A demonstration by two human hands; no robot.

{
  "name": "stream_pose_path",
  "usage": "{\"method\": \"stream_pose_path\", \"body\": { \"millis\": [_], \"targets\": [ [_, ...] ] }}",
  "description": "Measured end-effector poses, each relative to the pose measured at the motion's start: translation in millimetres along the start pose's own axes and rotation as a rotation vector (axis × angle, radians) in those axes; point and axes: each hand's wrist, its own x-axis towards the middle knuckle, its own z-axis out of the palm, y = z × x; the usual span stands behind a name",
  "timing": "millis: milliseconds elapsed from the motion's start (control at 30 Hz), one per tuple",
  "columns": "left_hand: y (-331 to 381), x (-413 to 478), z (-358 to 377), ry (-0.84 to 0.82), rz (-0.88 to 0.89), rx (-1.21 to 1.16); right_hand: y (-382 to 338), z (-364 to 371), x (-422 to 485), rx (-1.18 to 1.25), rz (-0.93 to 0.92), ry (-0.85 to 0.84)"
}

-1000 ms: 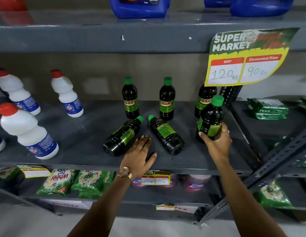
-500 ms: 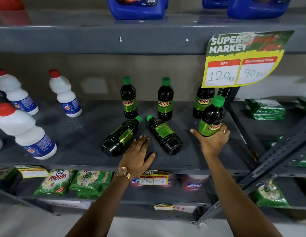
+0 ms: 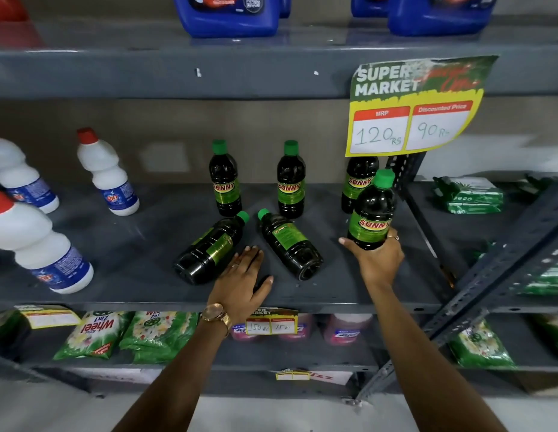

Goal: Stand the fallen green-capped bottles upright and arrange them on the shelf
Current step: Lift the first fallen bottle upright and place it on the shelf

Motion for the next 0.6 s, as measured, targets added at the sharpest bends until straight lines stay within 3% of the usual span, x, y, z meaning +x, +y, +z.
{"method": "stream_pose_path", "body": {
  "millis": [233,600],
  "targets": [
    [1.7,0.5,-2.7,-0.018,0.002,0.010,4.8,-21.7,-13.0,-0.098,-0.030,-0.076],
    [9.6,-1.4,-9.2,0.001,-0.012,0.010,22.8,-58.2,-74.1,-0.135,-0.038,-0.038]
  ]
}}
